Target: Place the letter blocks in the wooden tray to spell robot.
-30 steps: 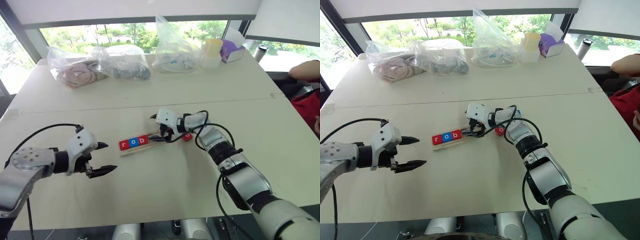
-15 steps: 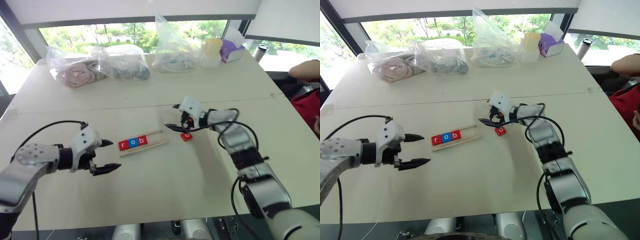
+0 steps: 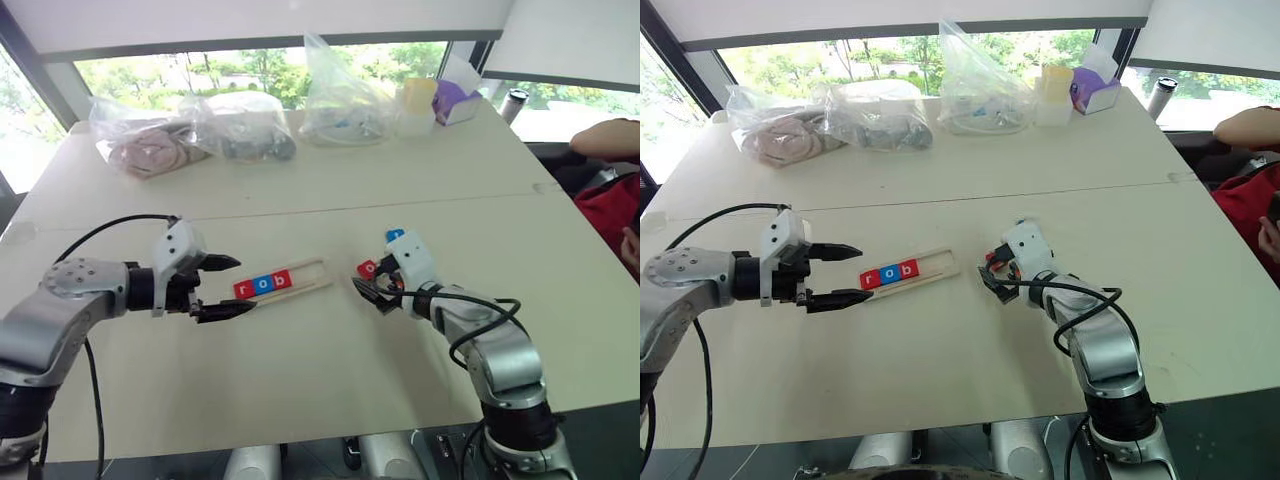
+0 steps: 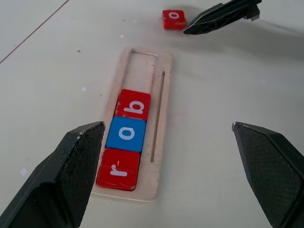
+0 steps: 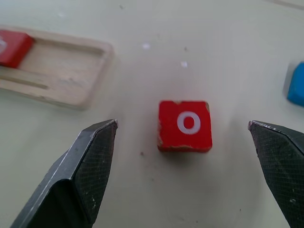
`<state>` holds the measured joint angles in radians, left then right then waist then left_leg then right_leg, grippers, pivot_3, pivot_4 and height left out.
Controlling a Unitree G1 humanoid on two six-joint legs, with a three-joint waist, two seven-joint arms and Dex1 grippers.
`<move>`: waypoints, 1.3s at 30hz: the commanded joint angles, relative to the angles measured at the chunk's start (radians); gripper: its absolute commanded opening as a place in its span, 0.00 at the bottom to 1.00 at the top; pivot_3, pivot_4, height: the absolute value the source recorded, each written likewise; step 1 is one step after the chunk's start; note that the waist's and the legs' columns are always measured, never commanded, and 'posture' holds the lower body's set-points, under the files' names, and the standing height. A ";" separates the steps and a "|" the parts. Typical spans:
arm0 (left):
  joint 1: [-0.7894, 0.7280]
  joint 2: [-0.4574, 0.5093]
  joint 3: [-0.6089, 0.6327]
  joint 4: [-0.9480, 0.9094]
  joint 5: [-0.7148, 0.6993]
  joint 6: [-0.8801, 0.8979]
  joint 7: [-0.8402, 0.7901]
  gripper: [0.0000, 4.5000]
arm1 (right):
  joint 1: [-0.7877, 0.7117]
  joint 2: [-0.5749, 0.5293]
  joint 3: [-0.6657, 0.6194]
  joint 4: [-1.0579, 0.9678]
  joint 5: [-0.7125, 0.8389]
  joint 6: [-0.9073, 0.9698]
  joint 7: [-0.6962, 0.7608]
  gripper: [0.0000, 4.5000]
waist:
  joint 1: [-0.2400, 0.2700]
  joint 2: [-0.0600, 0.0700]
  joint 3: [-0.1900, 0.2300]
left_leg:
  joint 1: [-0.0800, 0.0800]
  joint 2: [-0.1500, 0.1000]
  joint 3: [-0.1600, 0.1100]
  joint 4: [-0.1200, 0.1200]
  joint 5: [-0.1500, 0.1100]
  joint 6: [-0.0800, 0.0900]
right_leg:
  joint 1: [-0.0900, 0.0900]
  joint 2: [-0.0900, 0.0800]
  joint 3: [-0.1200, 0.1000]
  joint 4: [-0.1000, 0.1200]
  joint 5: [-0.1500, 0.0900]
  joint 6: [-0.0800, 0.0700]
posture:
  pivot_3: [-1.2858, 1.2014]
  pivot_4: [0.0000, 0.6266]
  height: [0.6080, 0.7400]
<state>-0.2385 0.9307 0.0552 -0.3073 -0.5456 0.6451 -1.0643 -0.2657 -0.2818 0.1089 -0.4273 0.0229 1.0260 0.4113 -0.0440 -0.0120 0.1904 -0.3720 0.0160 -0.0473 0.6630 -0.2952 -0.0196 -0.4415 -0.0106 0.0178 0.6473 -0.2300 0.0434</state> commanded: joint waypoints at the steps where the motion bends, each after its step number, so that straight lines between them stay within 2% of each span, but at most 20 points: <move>1: -0.007 0.014 -0.004 0.000 0.034 -0.040 -0.014 1.00 | -0.029 -0.004 0.000 0.029 0.002 -0.055 -0.021 0.99 | -0.001 0.000 0.000 | 0.000 0.000 0.000 0.000 0.000 0.000 | 0.000 0.000 0.000 0.000 0.000 0.001 | 0.52 0.24 1.00; 6: 0.022 0.006 -0.004 -0.002 0.059 -0.057 -0.006 1.00 | -0.062 0.013 -0.005 0.101 0.010 -0.081 -0.047 0.99 | -0.001 0.000 0.000 | 0.000 0.000 0.002 0.000 0.000 0.000 | -0.001 0.000 0.001 0.000 0.001 0.003 | 0.52 0.24 1.00; 7: 0.028 0.005 -0.005 -0.006 0.062 -0.059 -0.003 1.00 | -0.067 0.015 0.002 0.113 0.009 -0.087 -0.050 0.88 | -0.001 0.000 0.000 | 0.000 0.000 0.002 0.000 0.000 0.000 | -0.001 0.000 0.001 0.000 0.001 0.003 | 0.52 0.24 1.00; 8: 0.033 0.003 -0.004 -0.011 0.063 -0.059 -0.001 1.00 | -0.070 0.017 0.008 0.119 0.009 -0.092 -0.052 0.83 | -0.001 0.000 0.000 | 0.000 0.000 0.002 0.000 0.000 0.000 | -0.001 0.000 0.001 0.000 0.000 0.002 | 0.52 0.24 1.00; 13: 0.051 0.002 0.012 -0.031 0.053 -0.048 0.008 1.00 | -0.059 0.022 0.031 0.097 0.003 -0.067 -0.068 0.28 | 0.001 -0.001 0.000 | 0.000 0.000 0.001 0.000 0.000 0.000 | 0.000 0.000 0.001 0.000 0.000 0.001 | 0.52 0.24 1.00; 14: 0.055 0.003 0.014 -0.032 0.053 -0.049 0.010 1.00 | -0.050 0.023 0.036 0.081 0.002 -0.054 -0.075 0.27 | 0.000 -0.001 0.000 | 0.000 0.000 0.002 0.000 0.000 0.000 | 0.000 0.000 0.001 0.000 0.000 0.001 | 0.52 0.24 1.00; 16: 0.059 0.000 0.013 -0.032 0.055 -0.051 0.013 1.00 | -0.029 0.033 0.036 0.029 -0.005 -0.016 -0.105 0.27 | 0.001 -0.001 0.000 | 0.000 0.000 0.002 0.000 0.000 0.000 | 0.000 -0.001 0.001 0.000 0.000 0.002 | 0.52 0.24 1.00; 24: 0.021 -0.019 -0.024 -0.005 0.069 -0.063 0.003 1.00 | 0.051 0.199 -0.059 -0.232 -0.061 0.263 -0.326 0.27 | 0.002 0.000 0.000 | -0.001 0.000 -0.001 0.000 0.000 0.000 | -0.001 -0.001 0.001 0.000 0.000 0.003 | 0.52 0.24 1.00; 30: -0.044 -0.036 -0.078 0.057 0.100 -0.092 -0.034 1.00 | 0.075 0.282 -0.069 -0.273 -0.065 0.363 -0.390 0.27 | -0.001 0.000 0.000 | 0.000 0.000 -0.001 0.000 0.000 0.000 | -0.001 0.000 0.001 0.000 -0.001 0.001 | 0.52 0.24 1.00; 33: -0.068 -0.044 -0.093 0.075 0.111 -0.101 -0.045 1.00 | 0.071 0.292 -0.085 -0.266 -0.048 0.370 -0.381 0.62 | -0.001 0.000 0.000 | -0.001 0.000 -0.001 0.000 0.000 0.000 | -0.001 0.000 0.001 0.000 -0.001 0.001 | 0.52 0.24 1.00; 35: -0.075 -0.046 -0.094 0.081 0.112 -0.102 -0.052 1.00 | 0.060 0.263 -0.086 -0.274 -0.045 0.365 -0.372 0.81 | -0.001 0.000 0.000 | -0.001 0.000 0.000 0.000 0.000 0.000 | -0.001 0.000 0.001 0.000 -0.001 0.001 | 0.52 0.24 1.00; 36: -0.078 -0.041 -0.097 0.088 0.115 -0.106 -0.065 1.00 | 0.043 0.212 -0.100 -0.277 -0.037 0.345 -0.344 0.91 | 0.000 0.000 0.000 | -0.001 0.000 0.000 0.000 0.000 0.000 | -0.001 0.000 0.001 0.000 -0.001 0.001 | 0.52 0.24 1.00; 39: -0.085 -0.028 -0.099 0.112 0.126 -0.123 -0.094 1.00 | 0.007 0.074 -0.147 -0.266 0.022 0.267 -0.224 0.91 | 0.002 0.000 0.000 | -0.001 -0.001 0.000 0.000 0.000 0.000 | -0.001 -0.002 0.001 0.000 -0.001 0.002 | 0.52 0.24 1.00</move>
<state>-0.3070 0.8875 -0.0534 -0.1963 -0.4242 0.5496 -1.1407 -0.2352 -0.1751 0.0038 -0.6716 0.0042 1.3547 0.1178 -0.0422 -0.0122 0.1903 -0.3730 0.0146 -0.0464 0.6632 -0.2952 -0.0196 -0.4421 -0.0127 0.0191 0.6468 -0.2310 0.0452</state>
